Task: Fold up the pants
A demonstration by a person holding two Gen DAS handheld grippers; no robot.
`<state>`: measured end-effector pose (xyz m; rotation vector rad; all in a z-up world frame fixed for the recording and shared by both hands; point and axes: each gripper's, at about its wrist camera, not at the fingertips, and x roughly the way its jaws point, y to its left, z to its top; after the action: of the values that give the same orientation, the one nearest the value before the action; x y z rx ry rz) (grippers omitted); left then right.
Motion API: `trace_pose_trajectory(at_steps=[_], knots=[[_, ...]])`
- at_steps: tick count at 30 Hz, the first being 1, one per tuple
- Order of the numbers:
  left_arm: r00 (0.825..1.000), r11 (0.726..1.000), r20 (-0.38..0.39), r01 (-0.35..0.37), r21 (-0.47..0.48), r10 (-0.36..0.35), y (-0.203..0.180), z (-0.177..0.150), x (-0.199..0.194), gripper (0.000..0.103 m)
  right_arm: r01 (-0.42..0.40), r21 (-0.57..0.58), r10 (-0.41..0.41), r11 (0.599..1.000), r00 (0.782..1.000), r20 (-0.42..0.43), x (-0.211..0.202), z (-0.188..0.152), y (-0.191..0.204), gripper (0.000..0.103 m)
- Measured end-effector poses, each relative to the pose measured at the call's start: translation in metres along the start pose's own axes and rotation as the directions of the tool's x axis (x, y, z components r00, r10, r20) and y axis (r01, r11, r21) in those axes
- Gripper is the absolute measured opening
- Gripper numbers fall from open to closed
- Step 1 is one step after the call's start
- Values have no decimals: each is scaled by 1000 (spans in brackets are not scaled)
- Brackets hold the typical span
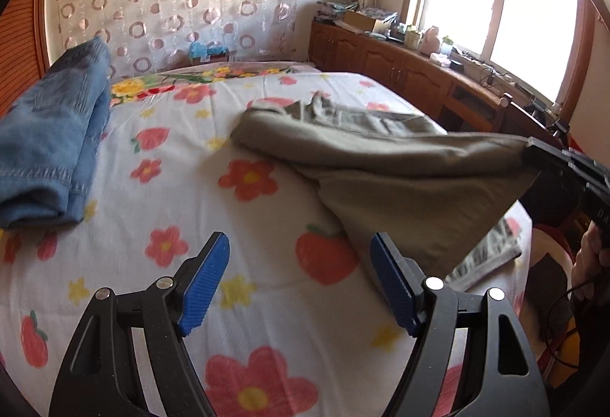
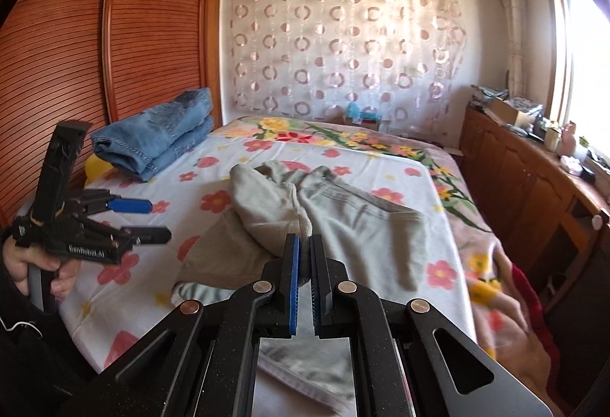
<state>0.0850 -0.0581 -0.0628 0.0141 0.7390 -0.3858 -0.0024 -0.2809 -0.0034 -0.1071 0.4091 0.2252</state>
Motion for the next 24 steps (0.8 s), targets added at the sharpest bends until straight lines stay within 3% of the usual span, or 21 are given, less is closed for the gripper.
trace_pose_trajectory(at_steps=[10,24], knots=[[1000,999,-16,27,46,-26,-21,7,9,77,53,41,-52,998,998,-39,-13,-20,6,5],[998,997,-64,32,74,-27,-36,-2,24,77,46,119,-25,992,985,-171,7,-31,6,5]])
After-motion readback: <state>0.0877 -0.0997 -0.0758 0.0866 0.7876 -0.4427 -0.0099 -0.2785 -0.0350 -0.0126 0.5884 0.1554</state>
